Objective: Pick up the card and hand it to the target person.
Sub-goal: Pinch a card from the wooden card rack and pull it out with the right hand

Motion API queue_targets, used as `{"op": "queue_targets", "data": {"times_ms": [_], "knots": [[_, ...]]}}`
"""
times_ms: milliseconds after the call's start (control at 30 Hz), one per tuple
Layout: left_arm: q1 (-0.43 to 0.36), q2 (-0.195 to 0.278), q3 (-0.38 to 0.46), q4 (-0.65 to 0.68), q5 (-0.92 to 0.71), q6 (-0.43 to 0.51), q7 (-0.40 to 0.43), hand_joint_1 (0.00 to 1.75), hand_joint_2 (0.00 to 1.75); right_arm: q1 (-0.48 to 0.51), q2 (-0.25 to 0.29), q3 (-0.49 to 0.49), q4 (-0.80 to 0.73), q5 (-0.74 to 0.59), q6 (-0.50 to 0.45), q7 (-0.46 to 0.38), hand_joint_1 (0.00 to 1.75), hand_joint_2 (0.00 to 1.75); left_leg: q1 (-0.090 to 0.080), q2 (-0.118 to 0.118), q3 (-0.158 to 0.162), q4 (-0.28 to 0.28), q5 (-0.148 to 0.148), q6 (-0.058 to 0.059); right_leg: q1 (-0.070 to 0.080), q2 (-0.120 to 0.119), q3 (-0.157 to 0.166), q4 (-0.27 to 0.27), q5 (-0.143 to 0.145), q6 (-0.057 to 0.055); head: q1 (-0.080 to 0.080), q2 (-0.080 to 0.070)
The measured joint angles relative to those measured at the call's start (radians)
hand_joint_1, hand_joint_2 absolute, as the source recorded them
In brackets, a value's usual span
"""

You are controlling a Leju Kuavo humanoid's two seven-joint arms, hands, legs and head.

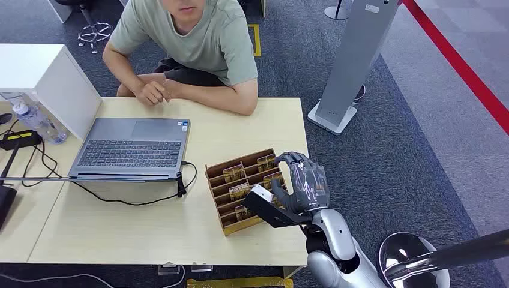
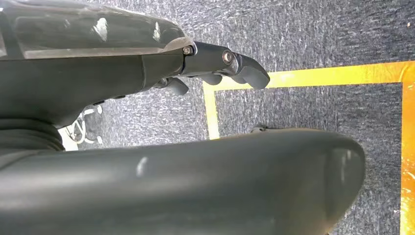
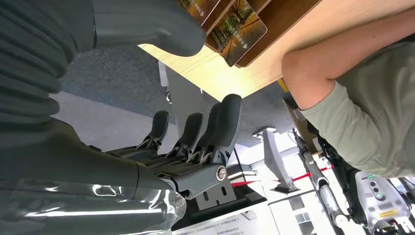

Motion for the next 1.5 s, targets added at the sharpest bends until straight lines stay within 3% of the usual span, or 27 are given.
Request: {"op": "queue_targets", "data": {"times_ms": [233, 1500], "knots": [[0.0, -0.001, 0.0, 0.0, 0.0, 0.0, 0.0, 0.0, 0.0, -0.001, 0.0, 0.005, 0.003, 0.0, 0.012, 0.0, 0.98, 1.75, 0.0, 0.0, 0.0, 0.0, 0.0, 0.0, 0.0, 0.0, 0.0, 0.0, 0.0, 0.0, 0.0, 0.0], [0.0, -0.009, 0.0, 0.0, 0.007, 0.0, 0.005, 0.0, 0.0, -0.01, 0.019, 0.021, 0.148, -0.024, 0.013, 0.012, 0.95, 1.75, 0.0, 0.0, 0.0, 0.0, 0.0, 0.0, 0.0, 0.0, 0.0, 0.0, 0.0, 0.0, -0.001, 0.0]]}}
